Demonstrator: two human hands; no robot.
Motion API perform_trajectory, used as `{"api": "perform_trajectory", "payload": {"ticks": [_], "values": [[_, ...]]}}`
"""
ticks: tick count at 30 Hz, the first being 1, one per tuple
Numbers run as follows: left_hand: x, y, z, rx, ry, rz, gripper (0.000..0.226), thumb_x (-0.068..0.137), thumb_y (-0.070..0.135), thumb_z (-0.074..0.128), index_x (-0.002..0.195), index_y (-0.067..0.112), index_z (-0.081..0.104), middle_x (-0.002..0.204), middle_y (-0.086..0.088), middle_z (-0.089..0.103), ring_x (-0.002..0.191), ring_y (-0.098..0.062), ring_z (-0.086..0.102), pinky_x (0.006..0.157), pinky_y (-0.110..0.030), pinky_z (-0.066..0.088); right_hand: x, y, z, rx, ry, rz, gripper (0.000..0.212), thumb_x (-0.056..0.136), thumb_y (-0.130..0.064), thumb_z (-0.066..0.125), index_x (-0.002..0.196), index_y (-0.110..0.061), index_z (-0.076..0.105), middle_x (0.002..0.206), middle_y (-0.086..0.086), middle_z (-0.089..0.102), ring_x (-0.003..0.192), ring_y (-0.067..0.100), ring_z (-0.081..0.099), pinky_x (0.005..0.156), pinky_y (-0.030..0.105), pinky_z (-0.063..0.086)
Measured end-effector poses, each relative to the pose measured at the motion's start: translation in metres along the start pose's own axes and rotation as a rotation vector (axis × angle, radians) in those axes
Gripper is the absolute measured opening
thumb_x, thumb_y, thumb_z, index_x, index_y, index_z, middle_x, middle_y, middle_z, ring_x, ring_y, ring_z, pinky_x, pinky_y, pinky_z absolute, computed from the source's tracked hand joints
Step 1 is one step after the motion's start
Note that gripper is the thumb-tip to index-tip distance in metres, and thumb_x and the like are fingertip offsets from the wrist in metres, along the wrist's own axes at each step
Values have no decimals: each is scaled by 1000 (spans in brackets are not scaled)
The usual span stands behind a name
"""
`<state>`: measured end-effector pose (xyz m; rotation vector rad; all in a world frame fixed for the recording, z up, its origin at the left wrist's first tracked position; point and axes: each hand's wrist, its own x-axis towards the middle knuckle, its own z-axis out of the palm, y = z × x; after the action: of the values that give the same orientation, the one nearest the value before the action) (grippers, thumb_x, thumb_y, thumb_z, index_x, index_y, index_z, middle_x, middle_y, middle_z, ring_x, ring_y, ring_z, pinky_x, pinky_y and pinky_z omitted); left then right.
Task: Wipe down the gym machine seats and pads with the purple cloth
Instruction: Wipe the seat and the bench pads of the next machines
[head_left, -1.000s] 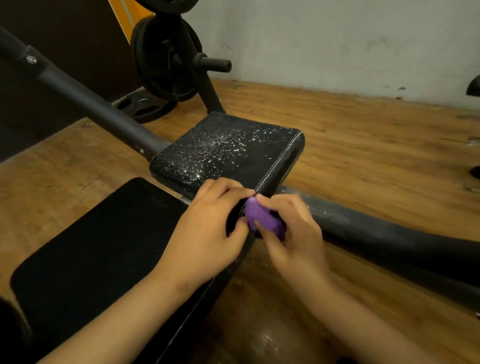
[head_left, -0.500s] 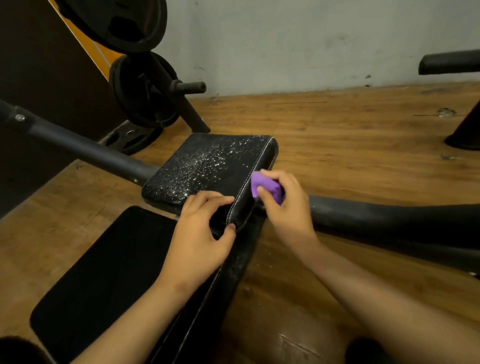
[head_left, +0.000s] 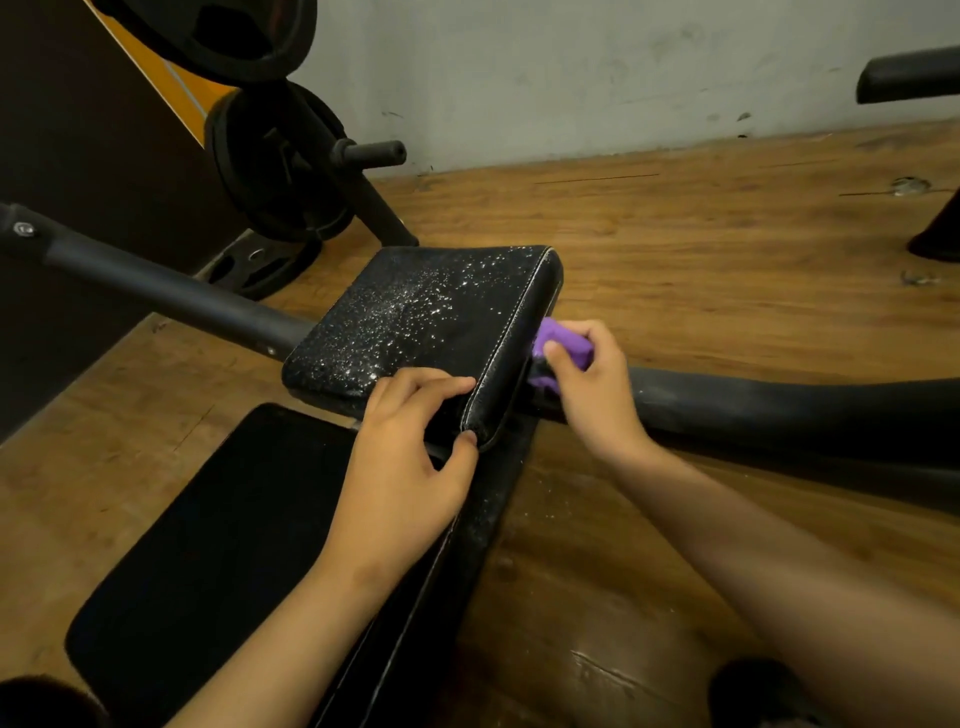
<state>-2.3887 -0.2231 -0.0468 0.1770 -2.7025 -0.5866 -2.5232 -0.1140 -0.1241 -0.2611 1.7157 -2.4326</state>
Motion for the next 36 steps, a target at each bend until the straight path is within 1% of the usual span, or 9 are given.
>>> {"api": "perform_trajectory", "payload": {"ticks": [7, 12, 17, 20, 23, 28, 31, 34, 36], "values": [[6, -5, -9, -49, -55, 34, 34, 85, 32, 59, 117, 21, 66, 111, 17, 54, 113, 1, 47, 95, -2, 26, 93, -20, -16, -116, 57, 17, 23, 93, 3, 51, 85, -18, 57, 78, 4, 59, 47, 3, 57, 44, 16, 43], [37, -49, -45, 160, 8, 109, 39, 86, 42, 47, 114, 22, 64, 112, 8, 56, 111, -9, 47, 98, -6, 24, 139, -59, -18, -388, -315, 188, 19, 93, 0, 51, 90, -12, 65, 70, 6, 59, 51, 14, 50, 48, 25, 32], [53, -132, -60, 211, -27, -177, 49, 87, 47, 57, 126, 18, 55, 123, -3, 55, 118, -21, 49, 98, -28, 34, 159, -77, -19, -712, -557, 264, 19, 102, -15, 43, 102, -6, 60, 74, 9, 59, 58, 16, 51, 48, 23, 34], [54, -149, -59, -21, -46, -324, 62, 78, 60, 58, 125, 19, 55, 122, -4, 58, 114, -17, 55, 97, -31, 43, 172, -78, 4, -972, -607, 148, 19, 100, -20, 48, 101, -6, 60, 78, 10, 58, 61, 15, 50, 56, 29, 39], [54, -153, -57, -110, -5, -342, 60, 77, 60, 64, 122, 23, 56, 120, -2, 59, 112, -12, 56, 92, -25, 45, 186, -75, 44, -1109, -671, 66, 23, 99, -27, 50, 106, -9, 61, 94, 12, 63, 81, 22, 54, 77, 39, 47], [54, -156, -54, -148, 38, -342, 49, 78, 41, 67, 123, 23, 57, 119, 0, 60, 111, -10, 56, 87, -16, 43, 201, -60, 86, -1093, -740, 81, 16, 100, -30, 48, 97, -17, 58, 89, 8, 57, 73, 18, 48, 71, 34, 40], [59, -163, -64, -321, -37, -414, 61, 69, 42, 68, 125, 20, 54, 118, -2, 61, 111, -14, 59, 94, -25, 47, 201, -63, 63, -1029, -748, 171, 17, 98, -31, 51, 101, -20, 62, 94, 8, 61, 80, 18, 52, 77, 36, 42], [55, -172, -75, -368, -147, -477, 75, 58, 69, 74, 111, 19, 61, 102, 0, 69, 98, -9, 64, 82, -15, 47, 193, -75, 29, -1006, -764, 274, 18, 99, -27, 50, 102, -18, 65, 86, 6, 57, 67, 11, 46, 65, 28, 38], [49, -173, -75, -346, -181, -469, 97, 36, 93, 60, 101, 21, 66, 90, 4, 73, 85, -4, 67, 74, -14, 49, 189, -83, 9, -971, -774, 342, 20, 100, -23, 48, 101, -14, 65, 79, 5, 56, 59, 9, 44, 58, 23, 37]]}}
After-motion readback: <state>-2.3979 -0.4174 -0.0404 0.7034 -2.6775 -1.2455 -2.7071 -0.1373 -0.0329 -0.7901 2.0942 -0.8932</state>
